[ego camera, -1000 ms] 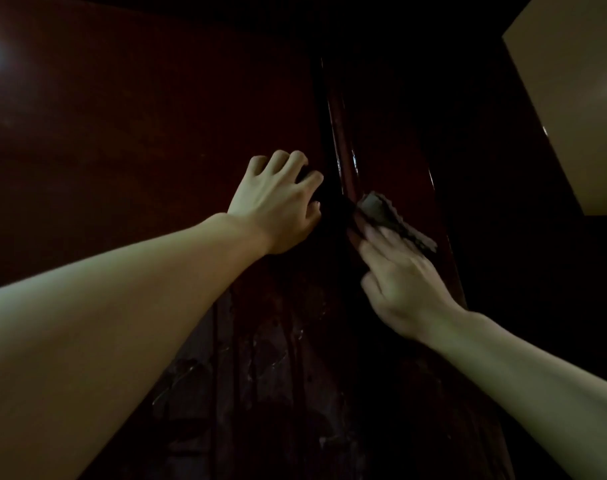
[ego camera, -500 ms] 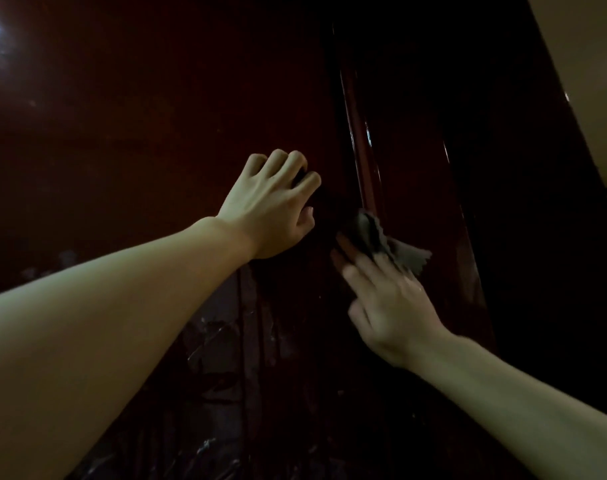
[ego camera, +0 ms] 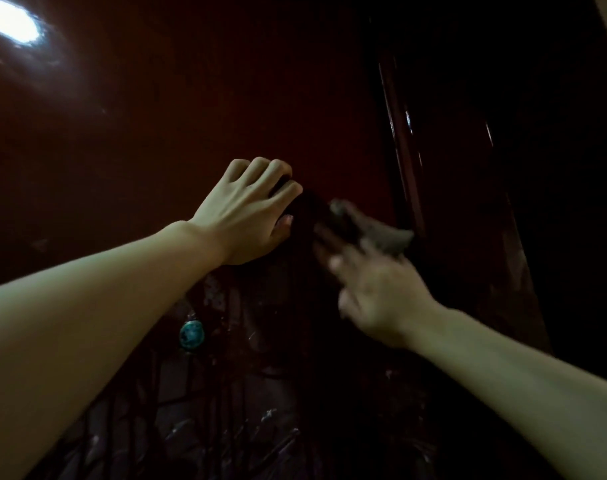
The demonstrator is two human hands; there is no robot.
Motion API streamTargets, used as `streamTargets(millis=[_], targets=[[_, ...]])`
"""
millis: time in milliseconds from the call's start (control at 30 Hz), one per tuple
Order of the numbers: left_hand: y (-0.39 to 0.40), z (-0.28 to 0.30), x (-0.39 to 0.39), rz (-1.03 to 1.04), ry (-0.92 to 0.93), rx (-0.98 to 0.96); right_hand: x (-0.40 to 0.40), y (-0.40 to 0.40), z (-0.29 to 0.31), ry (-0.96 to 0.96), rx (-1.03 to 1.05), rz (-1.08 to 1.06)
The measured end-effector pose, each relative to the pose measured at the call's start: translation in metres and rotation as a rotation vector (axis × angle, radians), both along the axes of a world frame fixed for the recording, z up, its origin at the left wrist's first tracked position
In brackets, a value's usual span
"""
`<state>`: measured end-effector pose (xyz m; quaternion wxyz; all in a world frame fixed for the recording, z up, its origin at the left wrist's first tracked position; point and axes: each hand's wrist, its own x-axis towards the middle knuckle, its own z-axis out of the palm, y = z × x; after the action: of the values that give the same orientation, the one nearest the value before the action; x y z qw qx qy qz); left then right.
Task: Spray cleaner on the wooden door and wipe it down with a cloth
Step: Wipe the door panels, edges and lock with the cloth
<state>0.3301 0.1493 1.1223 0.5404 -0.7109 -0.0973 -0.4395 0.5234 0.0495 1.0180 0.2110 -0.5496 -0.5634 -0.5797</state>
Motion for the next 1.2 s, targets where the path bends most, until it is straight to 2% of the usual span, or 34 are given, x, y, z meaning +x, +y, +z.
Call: streamTargets(millis=[67, 133, 267, 333, 500, 633, 733, 800, 967, 1033, 1100, 1200], targets=[[0.003, -0.001, -0.007, 0.0, -0.012, -0.009, 0.0, 0.001, 0.02, 0.163, 0.087, 0.002], [0.007, -0.003, -0.011, 0.001, -0.023, -0.012, -0.007, 0.008, 0.013, 0.222, 0.135, -0.005], [0.006, -0.012, -0.004, -0.011, -0.001, -0.014, -0.017, 0.011, -0.047, -0.075, -0.082, 0.055], [-0.001, -0.014, 0.009, -0.024, 0.044, -0.001, -0.005, 0.001, -0.051, -0.105, -0.12, 0.047], [-0.024, -0.016, 0.057, -0.066, 0.096, 0.005, 0.034, -0.02, -0.009, 0.242, 0.128, -0.053], [-0.045, -0.023, 0.095, -0.078, 0.1, -0.028, 0.056, -0.025, -0.036, 0.398, 0.221, -0.029], [-0.055, -0.031, 0.117, -0.069, 0.129, -0.031, 0.064, -0.025, -0.076, 0.43, 0.277, 0.019], [-0.059, -0.034, 0.127, -0.065, 0.152, -0.023, 0.07, -0.026, -0.079, 0.442, 0.277, 0.047], [-0.066, -0.031, 0.143, -0.082, 0.147, -0.005, 0.093, -0.046, -0.012, 0.584, 0.249, 0.095], [-0.068, -0.031, 0.148, -0.115, 0.129, -0.023, 0.104, -0.054, -0.005, 0.568, 0.233, 0.078], [-0.069, -0.034, 0.151, -0.136, 0.115, -0.041, 0.11, -0.057, -0.023, 0.556, 0.235, 0.081], [-0.067, -0.046, 0.156, -0.17, 0.099, -0.05, 0.119, -0.059, -0.081, 0.557, 0.247, 0.056]])
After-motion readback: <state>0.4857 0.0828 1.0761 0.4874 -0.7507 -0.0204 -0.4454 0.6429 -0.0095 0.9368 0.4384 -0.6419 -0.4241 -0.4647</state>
